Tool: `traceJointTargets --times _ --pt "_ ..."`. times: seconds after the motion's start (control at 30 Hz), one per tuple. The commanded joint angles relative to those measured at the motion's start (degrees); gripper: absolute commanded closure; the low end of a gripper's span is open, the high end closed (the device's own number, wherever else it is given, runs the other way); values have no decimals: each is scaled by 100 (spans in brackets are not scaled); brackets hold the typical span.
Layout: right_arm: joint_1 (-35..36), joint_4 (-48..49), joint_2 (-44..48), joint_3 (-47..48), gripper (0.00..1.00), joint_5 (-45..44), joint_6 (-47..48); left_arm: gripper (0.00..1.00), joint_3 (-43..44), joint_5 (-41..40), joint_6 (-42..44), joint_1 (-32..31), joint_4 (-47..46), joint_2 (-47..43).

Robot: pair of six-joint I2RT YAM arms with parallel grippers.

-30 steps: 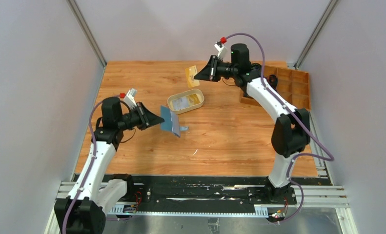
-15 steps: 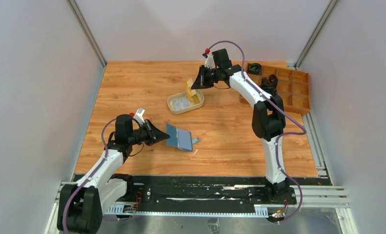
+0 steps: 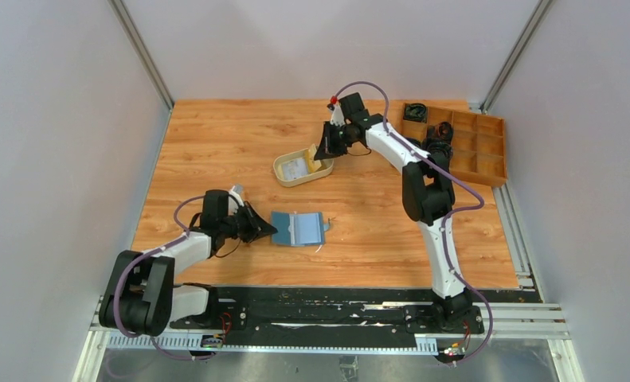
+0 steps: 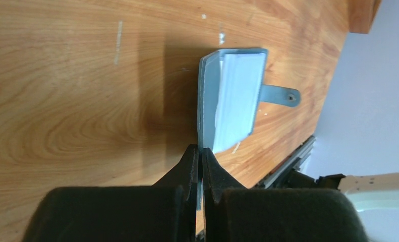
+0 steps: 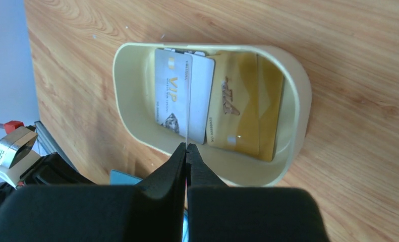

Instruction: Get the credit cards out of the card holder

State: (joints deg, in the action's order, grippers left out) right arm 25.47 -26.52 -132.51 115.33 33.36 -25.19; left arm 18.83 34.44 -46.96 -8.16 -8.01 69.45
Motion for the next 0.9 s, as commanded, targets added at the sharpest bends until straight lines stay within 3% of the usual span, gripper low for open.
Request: traceJointTargets --times 0.0,0.27,0.33,0.4,0.47,0.57,0.73,0.87 --pt "69 -182 -137 -35 100 -190 140 100 -102 -409 363 -89 -233 305" --pt "72 -212 -308 10 100 -301 190 100 52 -516 424 -115 -227 748" --pt "59 -237 -330 31 100 -338 213 91 83 -516 424 -115 -227 822" --pt "54 -271 -360 65 100 -348 238 72 102 -538 431 -115 -227 858" --pt "28 -301 -372 79 87 -367 283 57 123 -574 484 -115 -227 843" --pt "6 -367 -343 90 72 -424 330 46 201 -572 529 -115 -227 878" --pt "-34 -581 -170 258 58 -619 485 34 363 -736 586 -115 -96 932" --pt "-34 -902 10 558 50 -859 714 28 745 -1398 1014 -115 719 676"
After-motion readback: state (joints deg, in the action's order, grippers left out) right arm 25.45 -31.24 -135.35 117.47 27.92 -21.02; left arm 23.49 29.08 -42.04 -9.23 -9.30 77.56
